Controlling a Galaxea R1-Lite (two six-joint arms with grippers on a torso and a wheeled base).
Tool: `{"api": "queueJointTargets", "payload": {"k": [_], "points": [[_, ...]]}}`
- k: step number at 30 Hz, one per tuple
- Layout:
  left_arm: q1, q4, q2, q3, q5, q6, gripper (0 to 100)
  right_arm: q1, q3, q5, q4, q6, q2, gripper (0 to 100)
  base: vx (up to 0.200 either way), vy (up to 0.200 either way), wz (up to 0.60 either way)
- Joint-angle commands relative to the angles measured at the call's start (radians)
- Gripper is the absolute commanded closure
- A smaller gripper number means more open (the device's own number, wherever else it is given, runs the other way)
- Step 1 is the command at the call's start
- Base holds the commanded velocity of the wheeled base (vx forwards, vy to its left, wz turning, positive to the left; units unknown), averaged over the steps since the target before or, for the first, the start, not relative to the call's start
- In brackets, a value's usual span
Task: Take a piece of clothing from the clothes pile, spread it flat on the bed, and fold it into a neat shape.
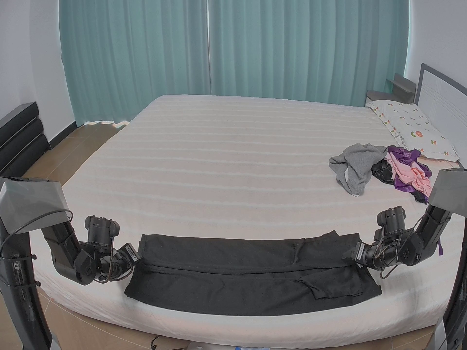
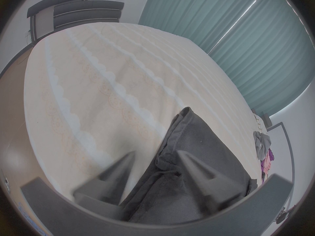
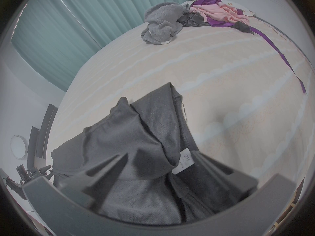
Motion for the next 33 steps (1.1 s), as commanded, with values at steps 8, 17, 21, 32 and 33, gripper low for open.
{"api": "queueJointTargets", "payload": {"k": [8,17,21,32,33], "points": [[-0.001,0.008,-0.079,-0.034,0.001,0.01,0,-0.034,-0.026,0.002,0.012,0.0,-0.125,0,0.0,0.0,0.0],[-0.004,0.072,-0.022,-0.196,-0.002,0.009,0,-0.075,-0.078,0.013,0.009,0.025,-0.07,0,0.0,0.0,0.0],[-0.004,0.138,0.065,-0.319,-0.001,0.007,0,-0.09,-0.115,0.013,0.011,0.05,-0.026,0,0.0,0.0,0.0],[-0.002,0.169,0.15,-0.397,-0.002,0.0,0,-0.089,-0.129,0.019,0.012,0.05,-0.015,0,0.0,0.0,0.0],[-0.001,0.167,0.15,-0.397,-0.002,0.0,0,-0.089,-0.131,0.019,0.012,0.05,-0.013,0,0.0,0.0,0.0]]}}
